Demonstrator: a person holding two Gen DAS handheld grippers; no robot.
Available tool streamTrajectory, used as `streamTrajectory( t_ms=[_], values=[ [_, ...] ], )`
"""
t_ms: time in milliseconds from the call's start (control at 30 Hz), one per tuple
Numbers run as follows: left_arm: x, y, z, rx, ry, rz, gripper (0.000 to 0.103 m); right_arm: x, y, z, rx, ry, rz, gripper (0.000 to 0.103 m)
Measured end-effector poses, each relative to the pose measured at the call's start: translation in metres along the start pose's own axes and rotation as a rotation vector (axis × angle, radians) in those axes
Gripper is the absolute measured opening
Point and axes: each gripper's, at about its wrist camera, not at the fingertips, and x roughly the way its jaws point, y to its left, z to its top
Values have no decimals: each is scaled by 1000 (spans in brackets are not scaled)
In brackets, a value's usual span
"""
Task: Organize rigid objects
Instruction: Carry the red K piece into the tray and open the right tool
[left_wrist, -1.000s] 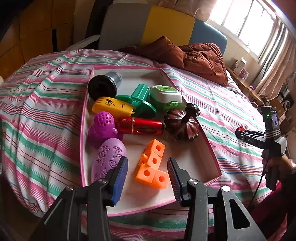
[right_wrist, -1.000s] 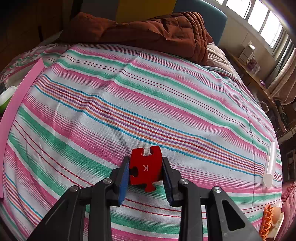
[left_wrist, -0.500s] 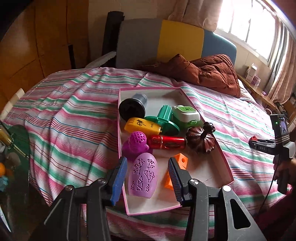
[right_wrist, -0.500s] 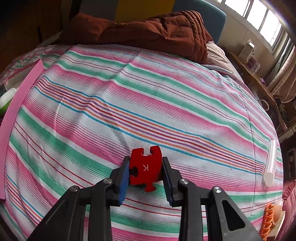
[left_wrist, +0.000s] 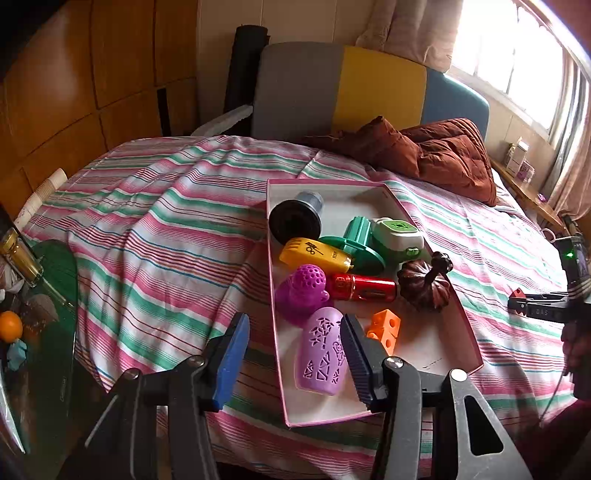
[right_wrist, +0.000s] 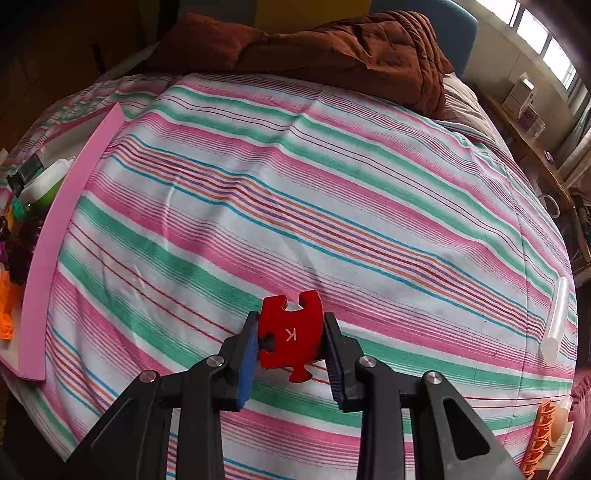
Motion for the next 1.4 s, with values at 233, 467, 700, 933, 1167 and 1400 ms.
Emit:
streamTrajectory(
  t_ms=[233, 467, 700, 933, 1167, 1400],
  values=[
    [1, 11, -3, -28, 5, 14, 53, -43, 50, 2, -88, -101, 154, 32],
    [2, 20, -7, -52, 8, 29, 54, -86, 132, -2, -258, -202, 320, 32],
    [0, 25, -8, -67, 6, 45, 60, -82, 195, -4, -354, -174, 388, 32],
    [-3, 26, -6, -71, -5, 63, 69, -48, 222, -8, -378, -109, 287, 32],
    [-6, 26, -6, -79, -13, 77, 79, -34, 219, -12, -344, -102, 248, 38],
    [-12, 25, -6, -84, -35, 101, 86, -51, 210, -24, -282, -177, 256, 42]
  ],
)
